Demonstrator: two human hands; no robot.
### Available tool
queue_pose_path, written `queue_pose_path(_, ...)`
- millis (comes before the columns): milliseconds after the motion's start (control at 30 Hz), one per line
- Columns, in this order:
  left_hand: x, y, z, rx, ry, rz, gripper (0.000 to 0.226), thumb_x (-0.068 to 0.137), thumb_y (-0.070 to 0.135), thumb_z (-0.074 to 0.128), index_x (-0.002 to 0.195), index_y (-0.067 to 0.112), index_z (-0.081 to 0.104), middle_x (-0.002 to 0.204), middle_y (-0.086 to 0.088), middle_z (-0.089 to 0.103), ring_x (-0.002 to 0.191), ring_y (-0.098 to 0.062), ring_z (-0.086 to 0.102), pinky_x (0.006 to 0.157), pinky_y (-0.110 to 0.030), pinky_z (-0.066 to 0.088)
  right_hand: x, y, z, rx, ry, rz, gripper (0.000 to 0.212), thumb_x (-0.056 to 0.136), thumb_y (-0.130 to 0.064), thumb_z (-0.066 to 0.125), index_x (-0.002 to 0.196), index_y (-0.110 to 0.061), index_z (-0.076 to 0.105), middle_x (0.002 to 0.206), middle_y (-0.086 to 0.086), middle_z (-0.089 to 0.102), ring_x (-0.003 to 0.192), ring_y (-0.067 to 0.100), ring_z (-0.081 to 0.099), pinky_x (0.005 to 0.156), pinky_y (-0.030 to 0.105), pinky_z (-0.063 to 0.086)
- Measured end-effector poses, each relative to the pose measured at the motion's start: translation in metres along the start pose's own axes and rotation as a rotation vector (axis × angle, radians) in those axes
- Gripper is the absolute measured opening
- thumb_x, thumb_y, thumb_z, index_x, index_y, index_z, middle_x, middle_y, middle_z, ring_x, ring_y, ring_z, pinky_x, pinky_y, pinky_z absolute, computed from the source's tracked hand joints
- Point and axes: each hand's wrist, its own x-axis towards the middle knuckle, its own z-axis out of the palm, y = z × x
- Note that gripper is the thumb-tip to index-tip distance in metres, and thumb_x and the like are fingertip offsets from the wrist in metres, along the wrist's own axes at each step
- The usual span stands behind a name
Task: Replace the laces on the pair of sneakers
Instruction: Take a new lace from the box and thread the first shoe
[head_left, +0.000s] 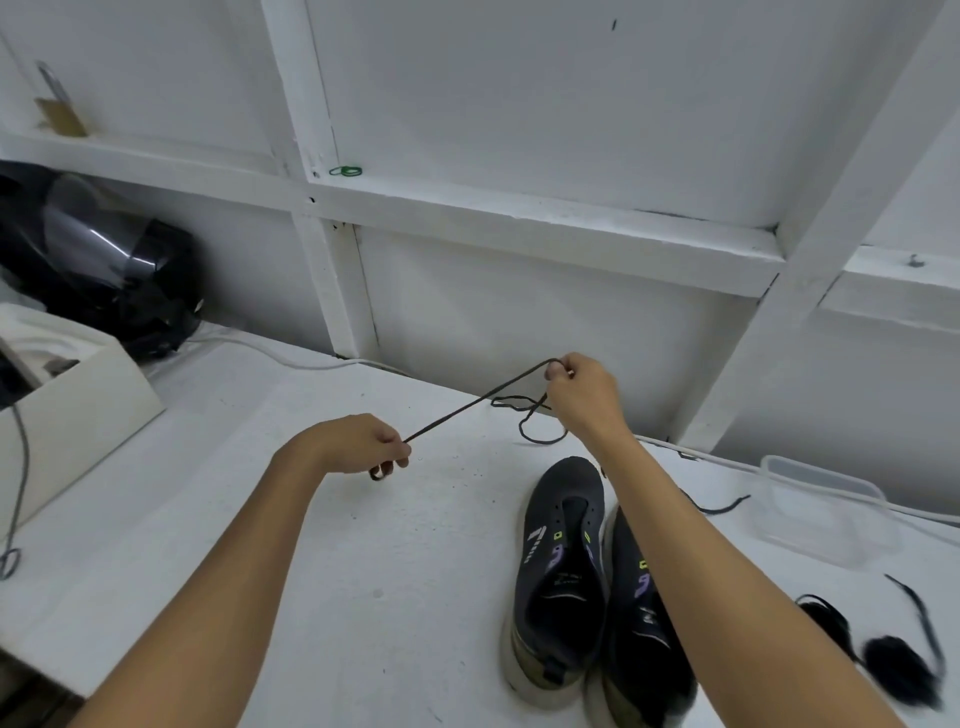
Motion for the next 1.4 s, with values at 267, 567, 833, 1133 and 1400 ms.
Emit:
queue_pose_path(267, 0.008, -0.002, 0.014, 0.011, 0.142, -0.115, 0.048, 0.097, 0.054, 0.055, 0.135, 0.024, 0.056, 0.124, 0.001, 0.063, 0.114, -0.018, 0.055, 0.089, -0.031, 0.041, -0.007, 0.016, 0.006, -0.09, -0.32, 0.007, 0.036, 0.098, -0.031, 0.058, 0.133, -0.028, 0.057, 0.114, 0.004, 0.071, 0.106, 0.018, 0.064, 0.083, 0.028, 0.045)
queue_pose_path(567, 0.018, 0.005, 0.017, 0.083, 0.177, -0.066, 0.037, 0.098, 0.013, 0.051, 0.133, 0.016, 0.063, 0.134, -0.004, 0.061, 0.119, -0.021, 0.056, 0.089, -0.024, 0.041, -0.013, 0.05, -0.006, -0.553, -0.276, 0.112, 0.021, 0.087, -0.013, 0.054, 0.102, -0.013, 0.068, 0.107, 0.008, 0.069, 0.099, 0.031, 0.062, 0.079, 0.034, 0.051)
queue_pose_path(833, 0.024, 0.029, 0.06, -0.477, 0.409, -0.026, 0.011, 0.096, 0.007, 0.062, 0.093, 0.008, 0.073, 0.078, -0.009, 0.073, 0.051, -0.006, 0.069, 0.052, -0.013, 0.052, -0.022, 0.074, -0.005, -0.726, -0.404, 0.184, 0.061, 0.103, -0.049, 0.046, 0.148, -0.007, 0.044, 0.147, 0.012, 0.053, 0.136, 0.032, 0.046, 0.104, 0.038, 0.042)
queue_pose_path(1133, 0.027, 0.072, 0.138, -0.767, 0.511, 0.021, 0.016, 0.098, 0.006, 0.058, 0.098, 0.005, 0.074, 0.089, -0.005, 0.075, 0.071, -0.008, 0.073, 0.077, -0.03, 0.061, -0.03, 0.071, 0.023, -0.454, -0.375, 0.176, 0.04, 0.102, -0.041, 0.054, 0.13, -0.012, 0.052, 0.126, 0.014, 0.061, 0.118, 0.031, 0.056, 0.084, 0.032, 0.041)
queue_pose_path(1400, 0.026, 0.049, 0.138, -0.853, 0.614, -0.035, 0.012, 0.096, 0.011, 0.063, 0.096, 0.013, 0.075, 0.086, 0.003, 0.075, 0.077, -0.01, 0.075, 0.086, -0.04, 0.06, -0.038, 0.057, 0.06, -0.292, -0.314, 0.167, 0.035, 0.102, -0.035, 0.056, 0.126, -0.009, 0.055, 0.124, 0.013, 0.063, 0.116, 0.031, 0.057, 0.083, 0.031, 0.041)
